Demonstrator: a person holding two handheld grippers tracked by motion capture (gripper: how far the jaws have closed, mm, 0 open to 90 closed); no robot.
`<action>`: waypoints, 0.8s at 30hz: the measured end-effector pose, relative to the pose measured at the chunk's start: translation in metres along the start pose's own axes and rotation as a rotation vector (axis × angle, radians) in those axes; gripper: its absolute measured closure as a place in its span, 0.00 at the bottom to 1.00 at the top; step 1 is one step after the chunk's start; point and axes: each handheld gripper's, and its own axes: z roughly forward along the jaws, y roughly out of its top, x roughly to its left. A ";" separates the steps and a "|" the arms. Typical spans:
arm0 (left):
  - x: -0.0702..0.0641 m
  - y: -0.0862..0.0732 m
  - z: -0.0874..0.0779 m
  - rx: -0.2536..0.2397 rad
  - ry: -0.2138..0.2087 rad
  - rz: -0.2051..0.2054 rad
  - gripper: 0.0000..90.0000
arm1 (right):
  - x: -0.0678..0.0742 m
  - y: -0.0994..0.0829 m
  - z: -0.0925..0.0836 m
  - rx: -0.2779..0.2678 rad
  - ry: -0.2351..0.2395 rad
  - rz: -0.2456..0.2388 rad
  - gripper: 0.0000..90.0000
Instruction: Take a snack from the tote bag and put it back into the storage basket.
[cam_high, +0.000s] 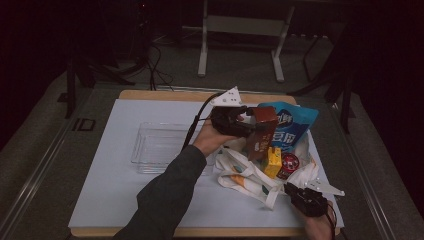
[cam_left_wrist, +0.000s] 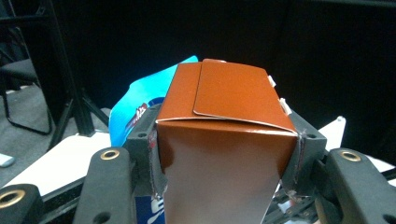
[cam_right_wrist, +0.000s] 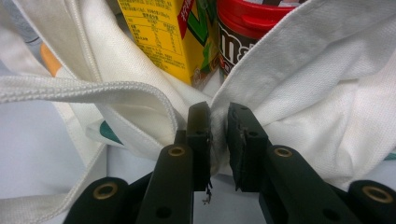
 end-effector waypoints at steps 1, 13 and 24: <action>0.000 0.001 -0.001 0.002 0.004 -0.002 0.48 | 0.000 0.000 0.000 0.000 0.000 0.000 0.88; 0.000 0.006 -0.016 -0.033 -0.022 -0.024 0.48 | 0.000 0.000 0.000 -0.001 0.001 0.001 0.88; -0.005 0.011 -0.028 -0.038 -0.049 -0.024 0.48 | 0.000 0.000 0.000 -0.003 0.002 0.008 0.88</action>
